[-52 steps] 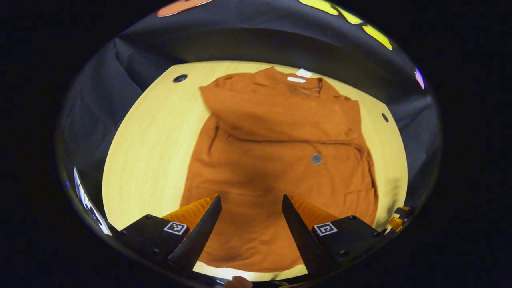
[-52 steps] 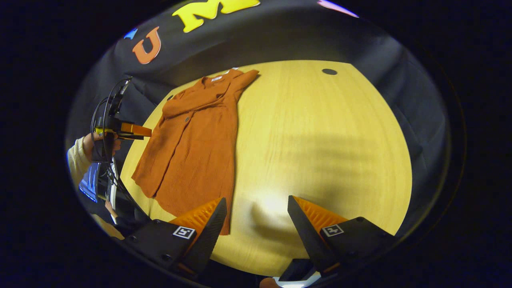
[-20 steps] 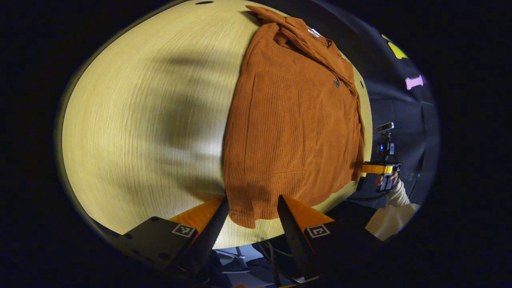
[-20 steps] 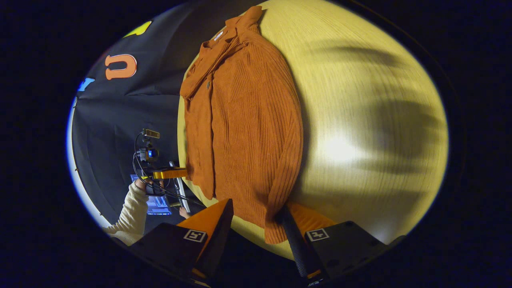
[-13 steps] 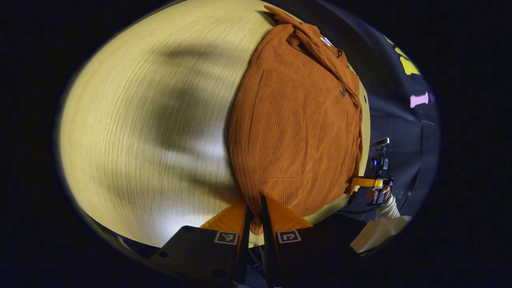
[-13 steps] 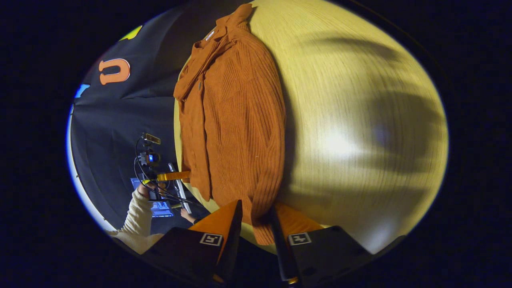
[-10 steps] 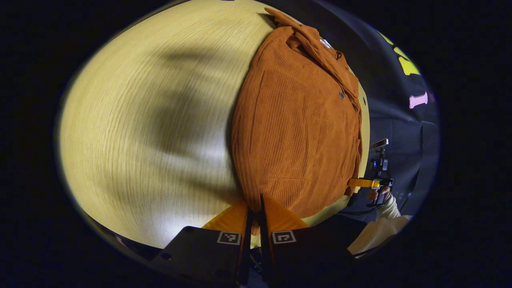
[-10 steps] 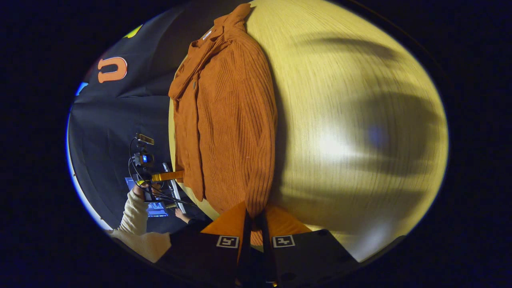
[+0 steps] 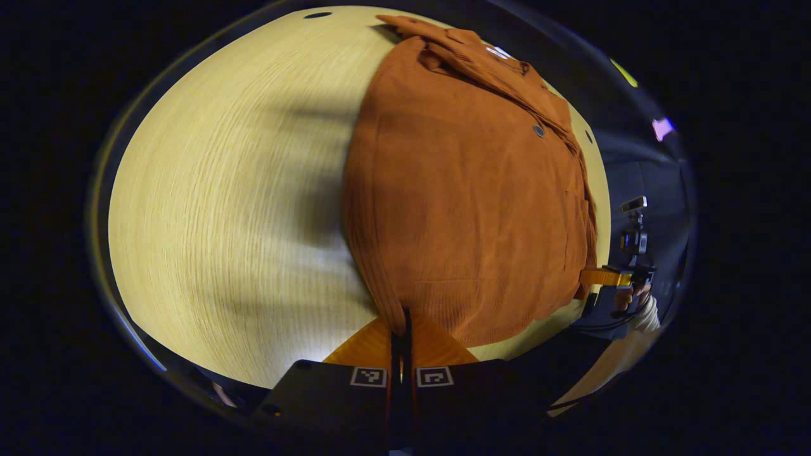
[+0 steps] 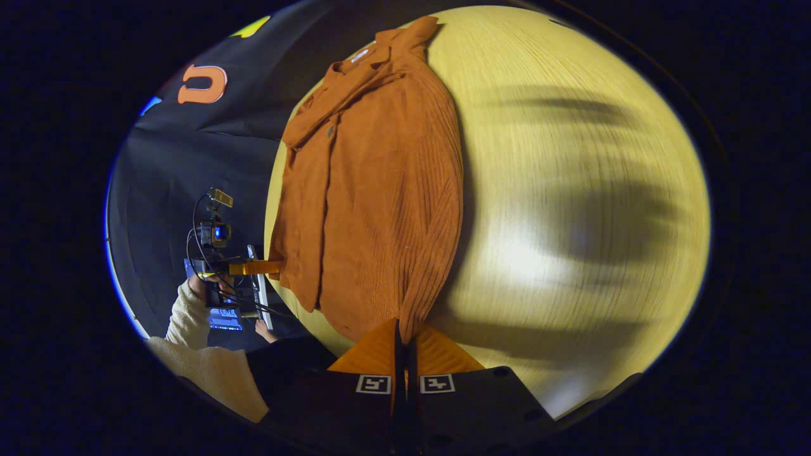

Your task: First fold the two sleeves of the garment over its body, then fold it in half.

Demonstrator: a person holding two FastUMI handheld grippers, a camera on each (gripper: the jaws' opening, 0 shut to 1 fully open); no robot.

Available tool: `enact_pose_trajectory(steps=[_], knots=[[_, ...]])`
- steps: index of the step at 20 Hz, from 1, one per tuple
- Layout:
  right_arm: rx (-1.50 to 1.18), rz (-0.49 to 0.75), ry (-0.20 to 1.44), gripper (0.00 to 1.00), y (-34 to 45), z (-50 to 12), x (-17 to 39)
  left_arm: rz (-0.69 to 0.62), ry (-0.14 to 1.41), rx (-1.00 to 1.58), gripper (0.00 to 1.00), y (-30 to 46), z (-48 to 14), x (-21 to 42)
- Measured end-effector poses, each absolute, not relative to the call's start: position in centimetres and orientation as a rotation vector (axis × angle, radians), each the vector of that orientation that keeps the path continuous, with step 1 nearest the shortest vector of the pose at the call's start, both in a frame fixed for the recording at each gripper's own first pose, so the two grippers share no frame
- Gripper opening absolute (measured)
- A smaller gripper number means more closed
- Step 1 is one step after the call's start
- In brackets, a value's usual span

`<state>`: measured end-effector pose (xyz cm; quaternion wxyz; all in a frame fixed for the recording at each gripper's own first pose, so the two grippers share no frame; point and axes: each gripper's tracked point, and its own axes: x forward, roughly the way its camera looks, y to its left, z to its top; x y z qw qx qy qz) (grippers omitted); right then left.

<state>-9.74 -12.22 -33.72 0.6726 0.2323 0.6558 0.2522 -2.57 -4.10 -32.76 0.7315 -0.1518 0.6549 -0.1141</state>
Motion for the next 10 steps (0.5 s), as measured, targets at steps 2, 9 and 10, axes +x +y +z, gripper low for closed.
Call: enact_pose_trajectory(steps=[2,9,10], knots=[[0.531,0.577,1.446,0.02,-12.2,-31.9,-9.6,-0.261,1.403,-0.315,0.07,-4.6,-30.9,-1.4],[0.551,0.672,1.271,0.02,-9.7,-23.3,-4.2,-0.332,1.160,-0.317,0.03,-6.6,-22.0,4.2],[0.551,0.686,1.243,0.02,-9.2,-22.2,-2.9,-0.338,1.128,-0.301,0.03,-6.4,-20.2,5.0]])
